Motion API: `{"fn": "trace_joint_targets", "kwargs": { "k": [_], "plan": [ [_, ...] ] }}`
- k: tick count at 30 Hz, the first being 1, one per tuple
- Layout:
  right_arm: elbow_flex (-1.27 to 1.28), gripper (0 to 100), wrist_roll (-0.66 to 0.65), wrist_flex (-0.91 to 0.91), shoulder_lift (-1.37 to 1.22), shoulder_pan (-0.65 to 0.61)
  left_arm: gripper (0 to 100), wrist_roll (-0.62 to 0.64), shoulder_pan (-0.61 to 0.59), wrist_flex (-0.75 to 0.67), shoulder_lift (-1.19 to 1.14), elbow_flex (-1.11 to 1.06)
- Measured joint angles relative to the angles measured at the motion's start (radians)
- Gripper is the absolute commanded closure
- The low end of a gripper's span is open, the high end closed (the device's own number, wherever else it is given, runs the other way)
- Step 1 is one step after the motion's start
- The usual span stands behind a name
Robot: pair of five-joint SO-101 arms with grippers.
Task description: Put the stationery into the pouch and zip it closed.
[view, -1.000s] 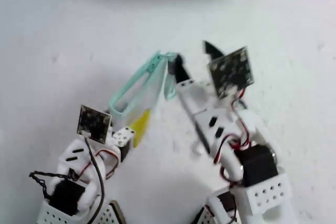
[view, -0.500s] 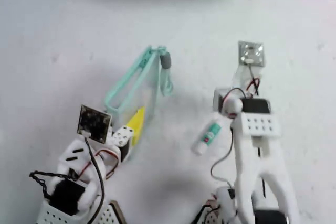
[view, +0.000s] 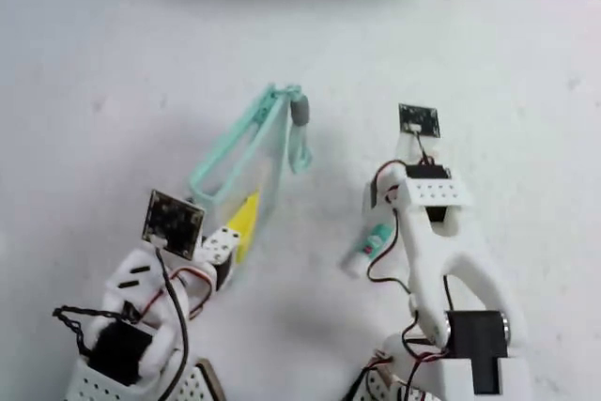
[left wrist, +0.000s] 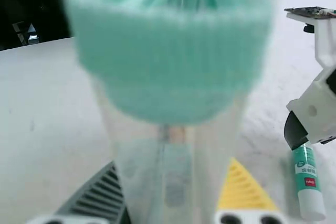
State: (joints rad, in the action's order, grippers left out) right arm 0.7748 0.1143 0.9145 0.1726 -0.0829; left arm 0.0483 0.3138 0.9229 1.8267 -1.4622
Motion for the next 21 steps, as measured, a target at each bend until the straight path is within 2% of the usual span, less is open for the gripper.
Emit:
{"fn": "trace_joint_targets", "kwargs": {
  "k": [19,21],
  "plan": [
    [0.012,80.9,0.008,-0.046,-0.040,-0.020,85,0.000,0.000,0.000,0.000,0.000],
    [0.012,83.7,0.008,-0.048,-0.058,-0.018,85,0.000,0.000,0.000,0.000,0.000]
  ]
}}
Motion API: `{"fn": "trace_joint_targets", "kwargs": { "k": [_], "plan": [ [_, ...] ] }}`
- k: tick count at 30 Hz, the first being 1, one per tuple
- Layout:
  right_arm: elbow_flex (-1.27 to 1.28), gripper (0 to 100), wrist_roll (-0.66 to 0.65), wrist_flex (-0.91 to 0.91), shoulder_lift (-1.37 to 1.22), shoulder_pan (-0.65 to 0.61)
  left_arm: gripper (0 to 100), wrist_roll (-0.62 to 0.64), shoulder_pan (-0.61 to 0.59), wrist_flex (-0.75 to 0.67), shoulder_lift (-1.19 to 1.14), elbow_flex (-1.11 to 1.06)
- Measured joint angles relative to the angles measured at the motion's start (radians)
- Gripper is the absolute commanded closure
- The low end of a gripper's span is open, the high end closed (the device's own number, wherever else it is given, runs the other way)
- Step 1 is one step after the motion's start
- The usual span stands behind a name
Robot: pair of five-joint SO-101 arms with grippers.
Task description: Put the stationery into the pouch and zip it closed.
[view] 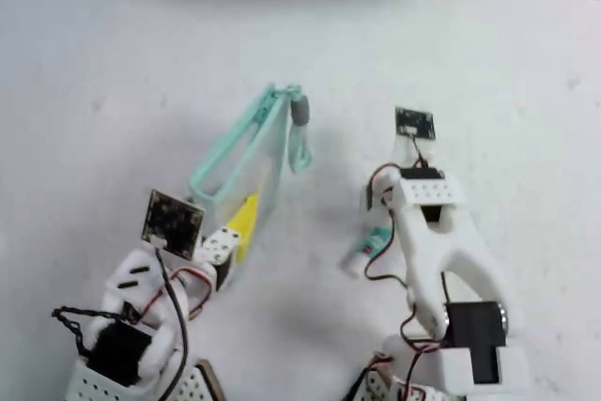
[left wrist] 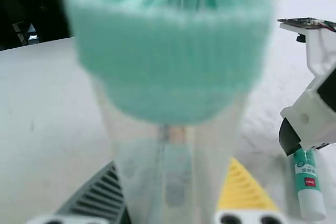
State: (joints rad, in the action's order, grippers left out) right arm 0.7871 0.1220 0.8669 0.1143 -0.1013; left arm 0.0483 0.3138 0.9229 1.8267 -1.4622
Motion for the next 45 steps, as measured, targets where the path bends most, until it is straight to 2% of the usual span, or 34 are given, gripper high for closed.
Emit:
{"fn": "trace_joint_targets", "kwargs": {
  "k": [5,26,39,41,45],
  "plan": [
    [-0.008,98.6,-0.002,0.000,-0.017,0.006,85,0.000,0.000,0.000,0.000,0.000],
    [-0.008,98.1,-0.048,0.000,-0.006,0.000,85,0.012,0.000,0.000,0.000,0.000],
    [-0.006,98.1,-0.057,0.110,0.413,-0.002,85,0.020,0.000,0.000,0.000,0.000],
    [-0.006,98.1,-0.104,0.110,0.494,-0.023,85,0.020,0.000,0.000,0.000,0.000],
    [-0.035,98.1,-0.285,0.110,0.671,-0.092,85,0.020,0.000,0.000,0.000,0.000]
  ]
}}
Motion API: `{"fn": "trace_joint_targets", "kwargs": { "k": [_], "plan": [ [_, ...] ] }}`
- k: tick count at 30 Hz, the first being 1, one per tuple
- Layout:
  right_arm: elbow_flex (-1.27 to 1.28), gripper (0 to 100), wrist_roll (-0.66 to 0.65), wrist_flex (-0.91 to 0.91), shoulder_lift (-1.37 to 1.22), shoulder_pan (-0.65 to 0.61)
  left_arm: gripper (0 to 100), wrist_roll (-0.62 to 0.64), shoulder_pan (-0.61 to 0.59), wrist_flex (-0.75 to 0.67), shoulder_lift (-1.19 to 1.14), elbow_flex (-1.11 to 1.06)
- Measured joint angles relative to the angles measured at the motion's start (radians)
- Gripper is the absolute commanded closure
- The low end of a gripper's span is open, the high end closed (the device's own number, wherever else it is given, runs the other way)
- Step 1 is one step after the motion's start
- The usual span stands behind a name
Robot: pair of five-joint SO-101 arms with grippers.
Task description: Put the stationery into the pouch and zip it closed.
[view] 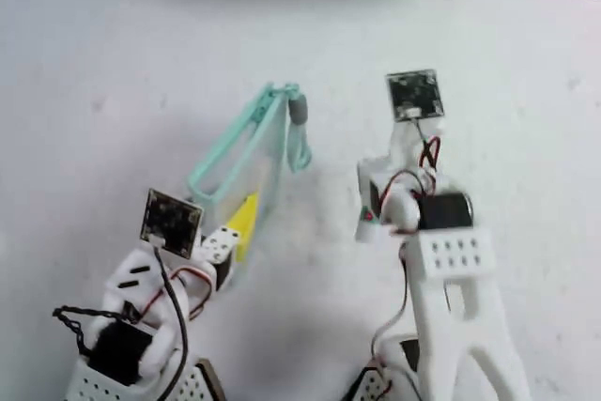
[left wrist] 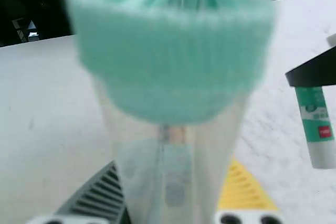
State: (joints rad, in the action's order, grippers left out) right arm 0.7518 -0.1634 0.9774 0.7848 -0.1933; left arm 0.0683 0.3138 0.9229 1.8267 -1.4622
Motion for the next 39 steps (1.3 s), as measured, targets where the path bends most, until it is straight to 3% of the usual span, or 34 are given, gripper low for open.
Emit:
{"fn": "trace_joint_targets", "kwargs": {
  "k": [3,8,14,27,39],
  "plan": [
    [-0.035,98.1,-0.077,0.000,0.147,-0.055,85,0.000,0.000,0.000,0.000,0.000],
    [-0.103,98.1,-0.098,-0.011,0.394,-0.150,85,0.000,0.000,0.000,0.000,0.000],
    [-0.120,98.2,-0.101,-0.178,0.589,-0.310,85,0.000,0.000,0.000,0.000,0.000],
    [-0.129,98.2,-0.101,-0.497,0.356,-0.631,85,-0.037,0.049,0.000,-0.002,0.000],
    [-0.129,98.2,-0.101,-0.462,0.259,-0.647,85,-0.040,0.052,0.000,-0.003,0.000]
  ]
}}
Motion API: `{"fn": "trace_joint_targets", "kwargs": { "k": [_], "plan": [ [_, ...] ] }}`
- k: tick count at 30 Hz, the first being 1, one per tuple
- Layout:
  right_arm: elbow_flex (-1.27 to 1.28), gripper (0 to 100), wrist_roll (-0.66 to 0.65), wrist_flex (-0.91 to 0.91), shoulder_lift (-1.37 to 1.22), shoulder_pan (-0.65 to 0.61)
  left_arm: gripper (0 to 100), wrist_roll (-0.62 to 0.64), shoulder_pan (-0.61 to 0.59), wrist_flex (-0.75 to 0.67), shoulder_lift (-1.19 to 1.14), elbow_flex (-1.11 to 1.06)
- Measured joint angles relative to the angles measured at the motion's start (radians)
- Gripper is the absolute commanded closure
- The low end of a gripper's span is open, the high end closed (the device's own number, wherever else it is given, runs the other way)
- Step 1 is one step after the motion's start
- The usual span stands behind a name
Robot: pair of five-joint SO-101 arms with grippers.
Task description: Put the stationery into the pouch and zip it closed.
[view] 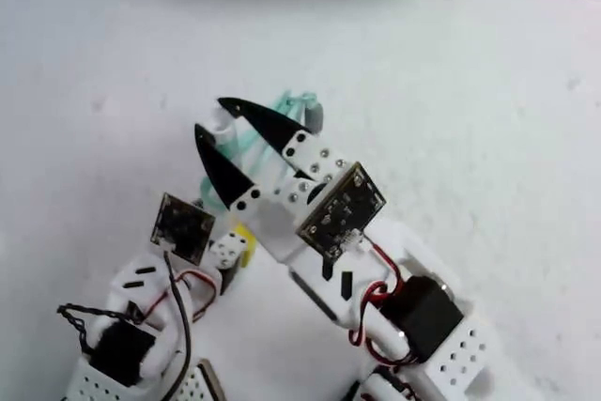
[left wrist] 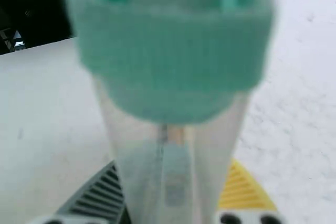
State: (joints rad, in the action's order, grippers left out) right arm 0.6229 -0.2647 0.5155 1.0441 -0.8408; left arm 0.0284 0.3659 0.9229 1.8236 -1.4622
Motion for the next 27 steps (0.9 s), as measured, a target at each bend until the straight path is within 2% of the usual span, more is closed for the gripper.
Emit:
{"fn": "trace_joint_targets", "kwargs": {
  "k": [7,12,17,27],
  "plan": [
    [0.058,97.4,0.000,0.063,0.000,0.031,85,0.000,0.000,0.000,0.000,0.000],
    [0.075,83.0,0.000,0.120,0.055,0.041,85,0.000,0.000,0.000,0.000,0.000],
    [0.075,83.5,0.021,0.175,0.120,0.044,85,0.000,0.000,0.000,0.000,0.000],
    [0.075,83.5,0.031,0.175,0.146,0.173,85,-0.006,0.000,0.000,0.002,-0.003]
  ]
}}
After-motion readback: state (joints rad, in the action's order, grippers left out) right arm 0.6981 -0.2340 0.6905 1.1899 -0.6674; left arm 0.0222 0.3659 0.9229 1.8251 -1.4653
